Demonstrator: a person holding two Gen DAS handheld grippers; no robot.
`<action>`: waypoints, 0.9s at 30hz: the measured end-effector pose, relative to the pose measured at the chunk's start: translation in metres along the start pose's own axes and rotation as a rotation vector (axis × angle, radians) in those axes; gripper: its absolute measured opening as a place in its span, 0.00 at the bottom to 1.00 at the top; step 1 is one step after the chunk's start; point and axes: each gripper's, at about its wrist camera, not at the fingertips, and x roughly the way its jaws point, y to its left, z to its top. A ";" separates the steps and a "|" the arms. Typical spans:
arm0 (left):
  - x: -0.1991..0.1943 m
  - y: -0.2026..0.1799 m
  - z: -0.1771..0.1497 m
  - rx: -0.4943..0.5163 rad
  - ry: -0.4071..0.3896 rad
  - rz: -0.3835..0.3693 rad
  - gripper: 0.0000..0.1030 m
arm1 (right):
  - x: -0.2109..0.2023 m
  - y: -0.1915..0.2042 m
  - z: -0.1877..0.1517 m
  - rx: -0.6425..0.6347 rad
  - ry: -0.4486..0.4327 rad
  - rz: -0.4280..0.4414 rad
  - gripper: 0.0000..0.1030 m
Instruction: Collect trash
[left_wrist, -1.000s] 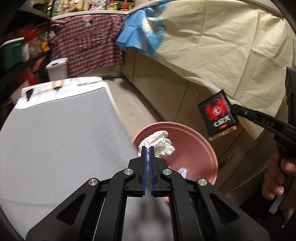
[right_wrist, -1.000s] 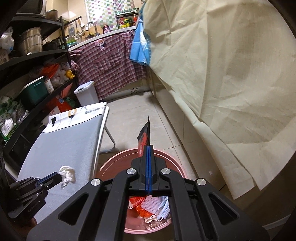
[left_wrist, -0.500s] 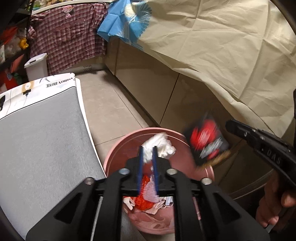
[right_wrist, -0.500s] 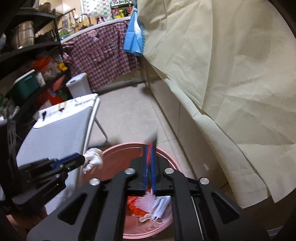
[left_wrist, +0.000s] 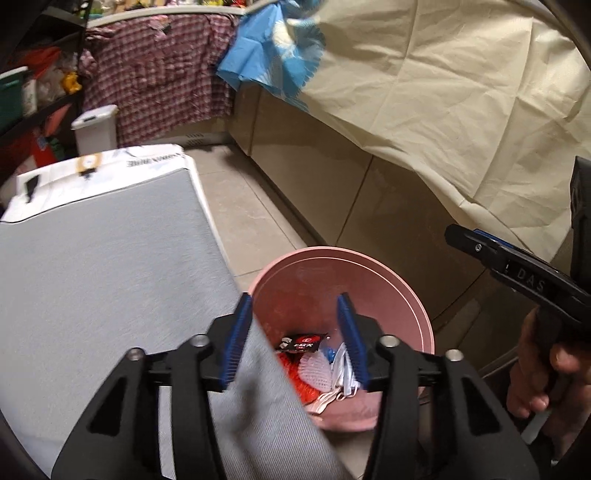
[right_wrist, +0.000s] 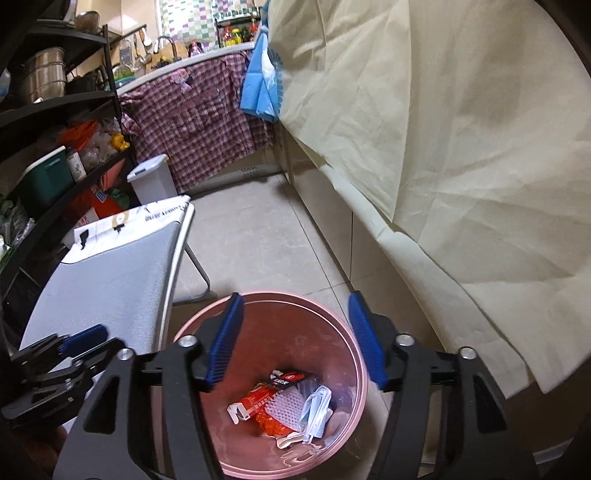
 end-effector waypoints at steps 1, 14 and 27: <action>-0.010 0.002 -0.002 -0.005 -0.009 0.008 0.56 | -0.005 0.000 -0.001 0.001 -0.010 0.002 0.69; -0.121 0.014 -0.047 -0.065 -0.101 0.105 0.82 | -0.122 0.034 -0.060 -0.003 -0.106 -0.036 0.95; -0.181 0.004 -0.111 -0.068 -0.120 0.220 0.87 | -0.198 0.056 -0.122 -0.064 -0.104 -0.126 0.95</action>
